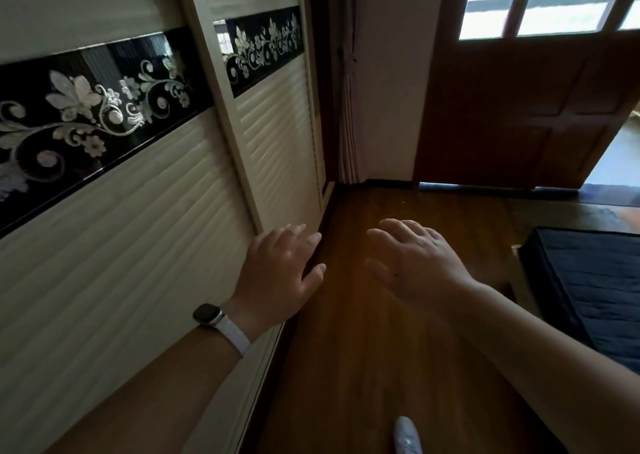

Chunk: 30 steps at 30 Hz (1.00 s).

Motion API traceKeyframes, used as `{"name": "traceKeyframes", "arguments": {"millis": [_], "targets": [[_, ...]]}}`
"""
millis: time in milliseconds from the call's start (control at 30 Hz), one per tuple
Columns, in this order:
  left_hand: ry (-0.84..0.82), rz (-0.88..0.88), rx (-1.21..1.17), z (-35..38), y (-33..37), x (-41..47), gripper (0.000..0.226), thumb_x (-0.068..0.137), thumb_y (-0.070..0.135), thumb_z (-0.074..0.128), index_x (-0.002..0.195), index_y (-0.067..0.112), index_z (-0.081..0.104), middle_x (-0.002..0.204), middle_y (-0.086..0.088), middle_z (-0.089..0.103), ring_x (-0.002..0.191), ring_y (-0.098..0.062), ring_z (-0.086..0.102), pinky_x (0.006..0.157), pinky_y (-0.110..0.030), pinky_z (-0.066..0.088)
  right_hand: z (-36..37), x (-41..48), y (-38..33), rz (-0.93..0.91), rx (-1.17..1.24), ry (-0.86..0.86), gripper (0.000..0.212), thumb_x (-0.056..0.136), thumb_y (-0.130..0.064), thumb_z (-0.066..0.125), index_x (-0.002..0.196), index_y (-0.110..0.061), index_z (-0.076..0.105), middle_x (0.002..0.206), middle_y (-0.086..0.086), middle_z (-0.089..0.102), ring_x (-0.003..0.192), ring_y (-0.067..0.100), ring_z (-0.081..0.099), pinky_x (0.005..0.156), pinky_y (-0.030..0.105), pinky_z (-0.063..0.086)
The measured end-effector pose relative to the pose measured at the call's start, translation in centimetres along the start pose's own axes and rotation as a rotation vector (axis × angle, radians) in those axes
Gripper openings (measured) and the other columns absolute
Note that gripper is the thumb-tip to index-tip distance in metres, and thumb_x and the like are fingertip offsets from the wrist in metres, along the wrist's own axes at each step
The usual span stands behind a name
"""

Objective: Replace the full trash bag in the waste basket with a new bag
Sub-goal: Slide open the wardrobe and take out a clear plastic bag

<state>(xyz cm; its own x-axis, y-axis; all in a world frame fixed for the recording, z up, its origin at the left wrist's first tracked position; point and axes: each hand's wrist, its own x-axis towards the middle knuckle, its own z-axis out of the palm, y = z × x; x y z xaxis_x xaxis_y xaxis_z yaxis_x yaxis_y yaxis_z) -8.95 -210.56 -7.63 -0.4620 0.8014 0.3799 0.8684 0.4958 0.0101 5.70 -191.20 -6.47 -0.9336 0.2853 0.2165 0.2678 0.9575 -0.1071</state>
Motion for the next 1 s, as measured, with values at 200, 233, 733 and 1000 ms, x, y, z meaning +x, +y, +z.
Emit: {"name": "traceKeyframes", "arguments": {"millis": [200, 233, 733, 1000], "targets": [[-0.017, -0.057, 0.084, 3.1, 0.7, 9.8, 0.047, 0.091, 0.046, 0.045, 0.130, 0.020, 0.055, 0.132, -0.008, 0.057, 0.124, -0.026, 0.050, 0.102, -0.047, 0.039, 0.3, 7.8, 7.6, -0.099, 0.038, -0.046, 0.058, 0.091, -0.062, 0.027, 0.141, -0.033, 0.038, 0.149, -0.003, 0.039, 0.140, 0.020, 0.030, 0.111, 0.040, 0.028], [-0.014, -0.066, 0.101, 3.5, 0.7, 11.3, 0.047, 0.092, 0.046, 0.046, 0.131, 0.021, 0.054, 0.132, -0.008, 0.057, 0.125, -0.026, 0.050, 0.102, -0.047, 0.038, 0.1, 9.1, 8.8, -0.116, 0.053, -0.043, 0.058, 0.092, -0.061, 0.028, 0.142, -0.032, 0.038, 0.150, -0.002, 0.038, 0.141, 0.020, 0.029, 0.111, 0.040, 0.027], [0.096, -0.207, 0.351, 3.1, -6.4, 22.9, 0.048, 0.089, 0.043, 0.053, 0.128, 0.015, 0.059, 0.130, -0.013, 0.059, 0.121, -0.033, 0.052, 0.097, -0.050, 0.041, 0.4, 26.5, 12.3, -0.370, 0.124, 0.009, 0.057, 0.094, -0.061, 0.028, 0.144, -0.034, 0.031, 0.152, -0.005, 0.034, 0.143, 0.019, 0.023, 0.113, 0.038, 0.022], [0.175, -0.294, 0.415, 3.2, -15.0, 27.5, 0.050, 0.092, 0.044, 0.048, 0.132, 0.015, 0.055, 0.134, -0.014, 0.056, 0.127, -0.034, 0.048, 0.101, -0.049, 0.034, 0.7, 36.9, 9.0, -0.476, 0.125, 0.055, 0.058, 0.096, -0.059, 0.030, 0.146, -0.031, 0.027, 0.155, -0.004, 0.028, 0.144, 0.018, 0.020, 0.115, 0.039, 0.018]]}}
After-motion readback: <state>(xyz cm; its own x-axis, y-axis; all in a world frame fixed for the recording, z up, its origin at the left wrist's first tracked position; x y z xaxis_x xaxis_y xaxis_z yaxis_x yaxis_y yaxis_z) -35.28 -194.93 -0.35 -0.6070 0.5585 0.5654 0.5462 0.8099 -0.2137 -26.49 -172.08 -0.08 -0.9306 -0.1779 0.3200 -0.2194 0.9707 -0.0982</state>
